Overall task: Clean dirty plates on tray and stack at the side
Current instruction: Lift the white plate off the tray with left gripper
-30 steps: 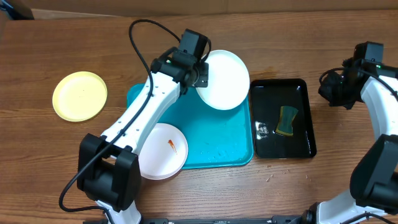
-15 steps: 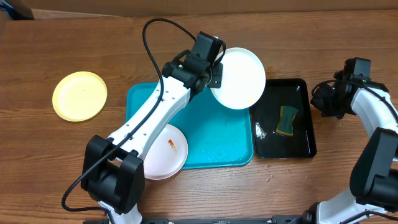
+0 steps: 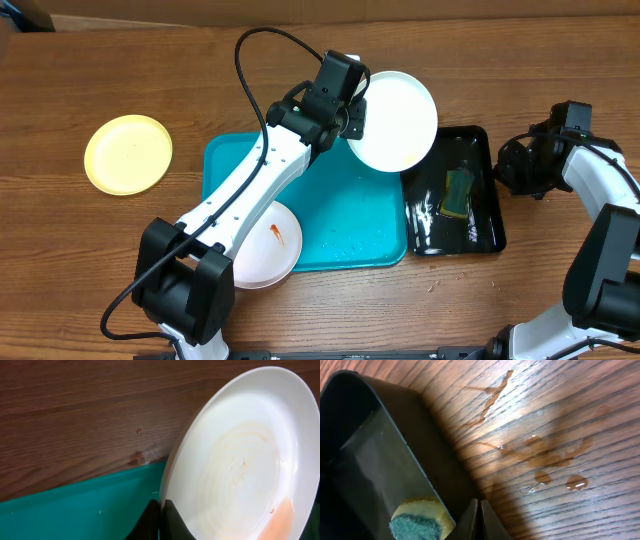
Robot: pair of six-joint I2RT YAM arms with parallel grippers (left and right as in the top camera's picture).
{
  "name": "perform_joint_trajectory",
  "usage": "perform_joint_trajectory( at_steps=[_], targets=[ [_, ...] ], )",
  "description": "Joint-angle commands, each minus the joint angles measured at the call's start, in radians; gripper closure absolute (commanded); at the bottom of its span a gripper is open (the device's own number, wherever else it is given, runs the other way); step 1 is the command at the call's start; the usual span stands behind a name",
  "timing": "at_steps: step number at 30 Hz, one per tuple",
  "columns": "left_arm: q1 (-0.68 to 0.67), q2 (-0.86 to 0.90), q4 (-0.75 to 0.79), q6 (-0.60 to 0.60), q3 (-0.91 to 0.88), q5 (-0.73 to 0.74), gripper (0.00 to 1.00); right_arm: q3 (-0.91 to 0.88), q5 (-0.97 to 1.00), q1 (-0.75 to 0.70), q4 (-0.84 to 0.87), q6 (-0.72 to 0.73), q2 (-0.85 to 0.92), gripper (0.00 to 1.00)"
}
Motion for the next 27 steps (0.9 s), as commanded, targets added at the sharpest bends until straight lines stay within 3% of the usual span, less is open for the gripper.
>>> perform_joint_trajectory(
  at_steps=[1,5,11,15,16,19,27],
  targets=[
    [-0.007,-0.035,0.005,-0.018,0.027,0.008,0.96,-0.005,-0.067,0.005,-0.008,-0.003,0.003,0.96],
    [-0.007,-0.035,0.018,-0.017,0.027,0.008,0.96,0.001,-0.064,-0.006,0.014,-0.002,0.003,0.93],
    [-0.008,-0.035,0.089,0.006,0.027,0.008,0.96,0.03,-0.063,-0.072,0.021,-0.002,0.003,0.75],
    [-0.008,-0.035,0.147,0.006,0.027,0.0,0.96,0.029,0.003,-0.114,0.043,-0.001,0.003,0.42],
    [-0.008,-0.035,0.166,0.005,0.027,0.0,0.96,0.029,0.013,-0.122,0.045,-0.001,0.003,0.27],
    [-0.014,-0.034,0.213,0.014,0.027,-0.003,0.96,0.029,0.016,-0.135,0.044,-0.002,0.003,0.01],
    [-0.086,-0.034,0.302,0.113,0.026,-0.143,0.96,0.029,0.016,-0.137,0.049,-0.002,0.003,0.0]
  ],
)
